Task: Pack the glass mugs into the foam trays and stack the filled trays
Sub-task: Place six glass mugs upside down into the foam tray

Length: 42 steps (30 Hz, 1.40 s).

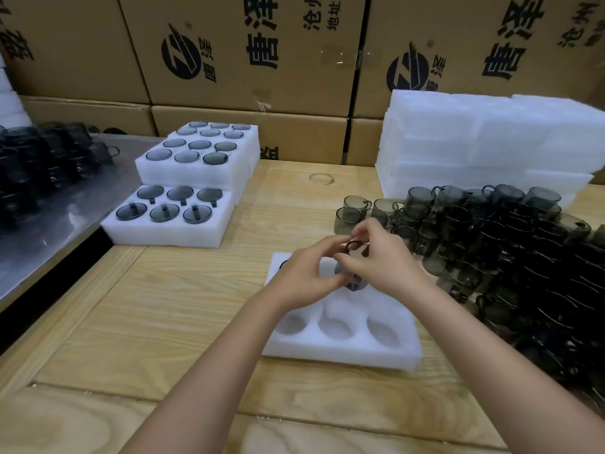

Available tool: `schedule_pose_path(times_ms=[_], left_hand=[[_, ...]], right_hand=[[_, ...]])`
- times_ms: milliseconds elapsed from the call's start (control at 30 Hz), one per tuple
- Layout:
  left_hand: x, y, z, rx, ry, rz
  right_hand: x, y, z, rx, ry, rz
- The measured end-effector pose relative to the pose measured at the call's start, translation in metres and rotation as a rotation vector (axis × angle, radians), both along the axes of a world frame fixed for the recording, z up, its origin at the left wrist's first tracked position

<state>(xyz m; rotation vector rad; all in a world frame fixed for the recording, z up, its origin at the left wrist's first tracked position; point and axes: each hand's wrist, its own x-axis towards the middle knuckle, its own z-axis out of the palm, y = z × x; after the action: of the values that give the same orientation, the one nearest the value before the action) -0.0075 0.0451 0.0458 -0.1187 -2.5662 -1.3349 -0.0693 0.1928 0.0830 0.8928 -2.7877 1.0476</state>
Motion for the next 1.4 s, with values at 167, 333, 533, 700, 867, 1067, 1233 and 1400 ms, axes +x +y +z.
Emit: schedule_pose_path(times_ms=[167,333,533,700,867,1067,1233,1400], left_hand=[[0.002,-0.003,0.002,0.024,0.010,0.081],[0.002,-0.002,0.002,-0.049,0.035,0.137],[0.000,-0.005,0.001,-0.193,0.095,0.160],[0.000,-0.006,-0.008,-0.243,0.059,0.162],[0.000,-0.010,-0.004,-0.210,-0.026,0.084],[-0.013,-0.003,0.013,0.082,0.038,0.175],[-0.037,0.017,0.012,-0.448,-0.160,0.005],[-0.035,0.015,-0.005,-0.551,-0.234,0.001]], right_hand=[[-0.008,-0.001,-0.001,0.064,-0.042,0.169],[-0.013,0.000,-0.005,0.019,-0.074,0.295],[-0.013,-0.006,-0.009,-0.035,-0.081,0.321],[-0.011,-0.008,-0.018,0.042,-0.010,0.342],[-0.012,-0.004,-0.025,0.044,-0.018,0.320],[-0.019,-0.016,-0.018,-0.048,-0.203,0.242],[-0.018,-0.028,-0.035,0.655,0.060,0.254],[-0.009,-0.028,-0.047,0.792,0.115,0.175]])
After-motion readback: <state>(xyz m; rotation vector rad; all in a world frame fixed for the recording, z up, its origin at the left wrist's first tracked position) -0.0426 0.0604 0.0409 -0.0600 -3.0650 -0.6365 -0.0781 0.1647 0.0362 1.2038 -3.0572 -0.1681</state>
